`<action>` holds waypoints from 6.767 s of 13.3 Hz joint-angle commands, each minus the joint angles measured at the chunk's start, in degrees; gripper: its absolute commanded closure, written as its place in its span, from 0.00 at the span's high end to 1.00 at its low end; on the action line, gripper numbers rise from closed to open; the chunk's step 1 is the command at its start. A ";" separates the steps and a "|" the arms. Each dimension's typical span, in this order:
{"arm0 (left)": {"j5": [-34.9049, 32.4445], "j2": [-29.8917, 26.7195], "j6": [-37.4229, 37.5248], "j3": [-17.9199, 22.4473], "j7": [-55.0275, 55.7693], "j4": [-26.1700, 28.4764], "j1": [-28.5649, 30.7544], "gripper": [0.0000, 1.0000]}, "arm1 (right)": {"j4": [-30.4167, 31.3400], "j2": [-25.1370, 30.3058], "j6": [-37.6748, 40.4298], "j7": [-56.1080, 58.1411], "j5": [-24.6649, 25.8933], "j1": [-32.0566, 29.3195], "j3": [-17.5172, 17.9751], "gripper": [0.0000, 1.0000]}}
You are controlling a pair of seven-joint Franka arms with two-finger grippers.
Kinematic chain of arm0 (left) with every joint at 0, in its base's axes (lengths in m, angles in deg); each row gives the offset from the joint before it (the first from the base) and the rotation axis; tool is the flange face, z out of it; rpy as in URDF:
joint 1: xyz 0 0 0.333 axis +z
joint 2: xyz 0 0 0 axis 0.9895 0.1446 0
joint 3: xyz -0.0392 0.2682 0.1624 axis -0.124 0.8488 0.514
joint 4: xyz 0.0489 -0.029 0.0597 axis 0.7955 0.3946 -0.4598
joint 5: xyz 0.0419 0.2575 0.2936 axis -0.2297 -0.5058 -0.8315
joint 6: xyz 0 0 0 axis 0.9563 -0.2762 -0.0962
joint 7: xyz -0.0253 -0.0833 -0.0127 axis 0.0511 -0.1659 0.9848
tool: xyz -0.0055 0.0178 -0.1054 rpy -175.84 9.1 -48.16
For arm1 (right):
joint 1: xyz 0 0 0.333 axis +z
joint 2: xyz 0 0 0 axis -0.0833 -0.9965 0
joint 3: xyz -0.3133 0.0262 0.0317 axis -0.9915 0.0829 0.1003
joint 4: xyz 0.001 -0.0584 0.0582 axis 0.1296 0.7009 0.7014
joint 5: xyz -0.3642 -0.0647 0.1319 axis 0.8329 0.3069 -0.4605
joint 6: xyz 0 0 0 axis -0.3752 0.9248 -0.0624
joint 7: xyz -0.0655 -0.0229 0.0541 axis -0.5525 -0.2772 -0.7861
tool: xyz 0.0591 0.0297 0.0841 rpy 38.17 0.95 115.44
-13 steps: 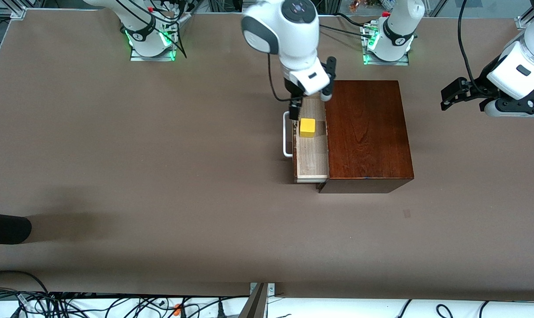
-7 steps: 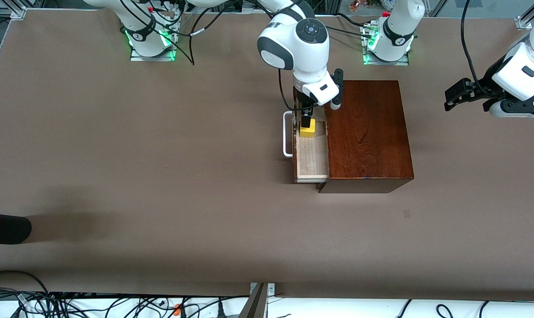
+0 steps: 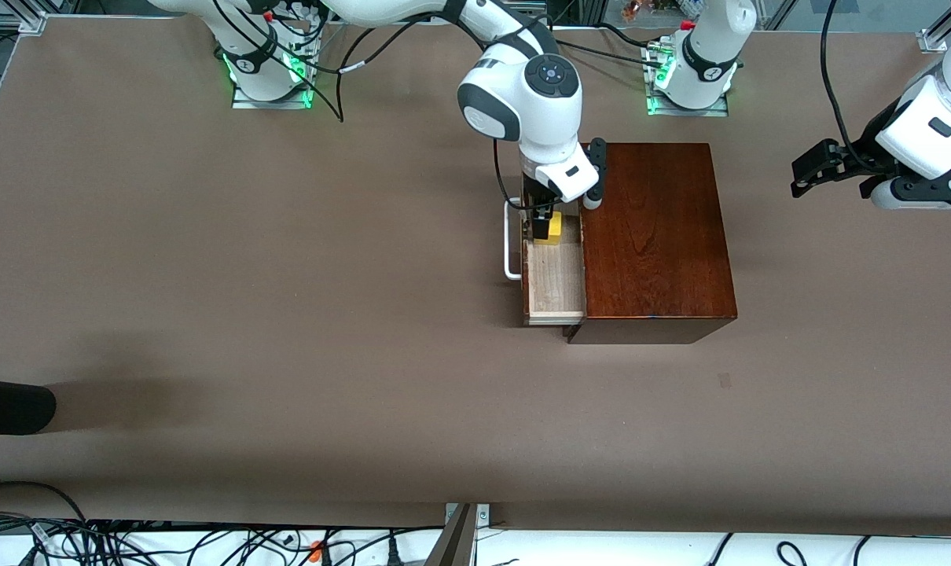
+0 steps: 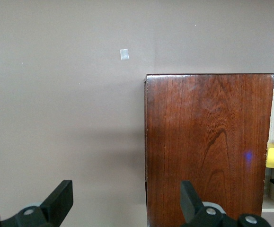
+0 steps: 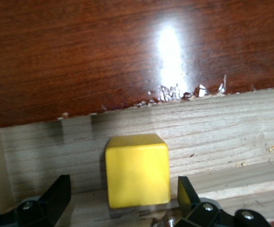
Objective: Open drawer, take yellow block, close drawer
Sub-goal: 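Lower the right gripper into the drawer and grasp the yellow cube, then lift the cube out with the right gripper while the left gripper reaches the drawer, then set the cube on the table with the right gripper while the left pushes the drawer, then push the drawer fully shut with the left gripper while the right gripper retracts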
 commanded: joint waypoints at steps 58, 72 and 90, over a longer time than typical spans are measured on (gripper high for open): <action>-20.96 36.03 -38.29 -21.52 -37.18 2.33 -23.64 1.00 | 48.02 16.97 -20.40 -24.29 -12.05 -43.39 -11.22 0.02; -21.06 33.75 -30.12 -21.25 -46.59 2.42 -17.84 1.00 | 29.14 37.69 15.95 -17.55 -12.22 -43.57 -10.69 1.00; -19.22 32.96 -26.77 -22.39 -51.34 1.28 -13.45 1.00 | 26.23 46.42 25.65 -16.74 -10.73 -43.83 -11.22 1.00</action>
